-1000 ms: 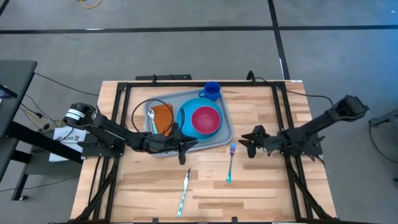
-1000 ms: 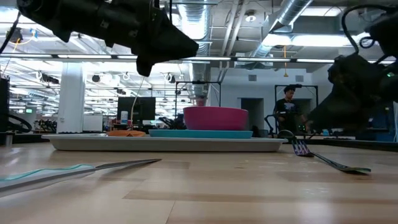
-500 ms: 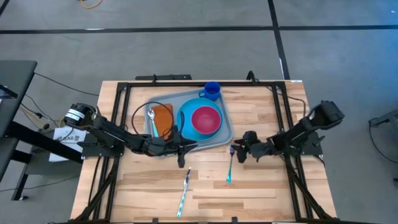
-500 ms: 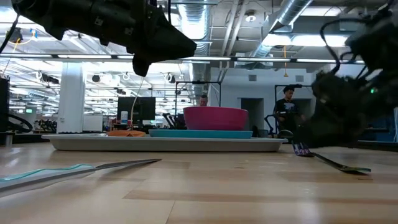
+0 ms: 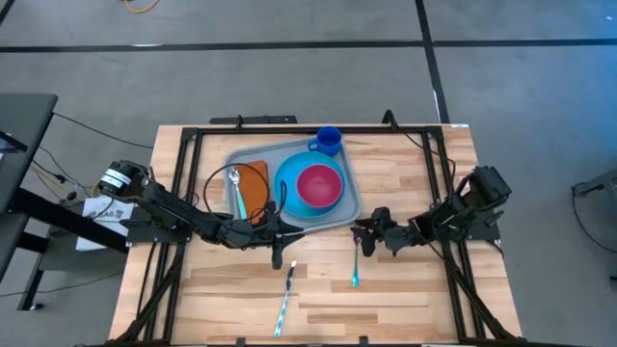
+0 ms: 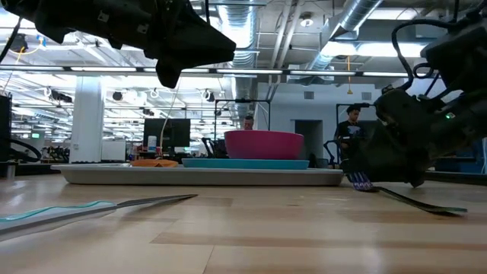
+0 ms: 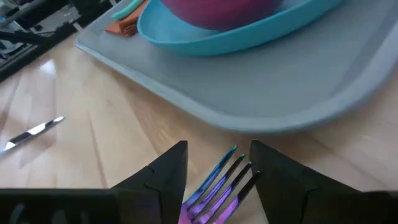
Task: Set up tray
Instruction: Put the purple fork on the brown napkin on the gray tray
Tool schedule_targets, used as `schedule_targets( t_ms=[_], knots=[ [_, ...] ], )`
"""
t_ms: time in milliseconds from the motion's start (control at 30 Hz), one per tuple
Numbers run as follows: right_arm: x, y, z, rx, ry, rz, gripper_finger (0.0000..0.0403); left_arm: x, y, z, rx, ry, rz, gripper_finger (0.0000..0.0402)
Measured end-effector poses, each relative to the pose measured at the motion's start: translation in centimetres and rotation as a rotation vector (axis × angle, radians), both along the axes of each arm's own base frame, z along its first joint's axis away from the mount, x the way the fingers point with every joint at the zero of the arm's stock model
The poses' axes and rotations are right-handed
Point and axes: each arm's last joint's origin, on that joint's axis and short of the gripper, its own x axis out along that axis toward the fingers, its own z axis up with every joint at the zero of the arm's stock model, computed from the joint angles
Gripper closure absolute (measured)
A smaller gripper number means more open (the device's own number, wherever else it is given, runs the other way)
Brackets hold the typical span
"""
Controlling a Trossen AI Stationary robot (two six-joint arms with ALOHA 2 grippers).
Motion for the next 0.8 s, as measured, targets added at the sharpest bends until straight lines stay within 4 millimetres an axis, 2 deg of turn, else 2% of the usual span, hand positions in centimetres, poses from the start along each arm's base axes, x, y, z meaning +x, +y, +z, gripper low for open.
schedule_targets(
  t_ms=[133,400,600,800],
  knots=[
    [0.4,0.5,0.2,0.007,-0.001,0.051,0.0275,0.0,0.0,0.0,-0.005,0.0,0.004,0.0338],
    [0.5,0.8,0.2,0.023,0.001,0.075,0.0388,0.0,0.0,0.0,-0.008,-0.001,0.007,0.0338],
    [0.5,1.3,0.5,0.035,-0.027,0.113,0.0391,0.0,0.0,0.0,-0.013,-0.002,0.009,0.0338],
    [0.7,1.5,0.7,0.015,-0.042,0.142,0.0398,0.3,-0.3,-0.4,-0.131,-0.023,-0.042,0.0338]
  ],
)
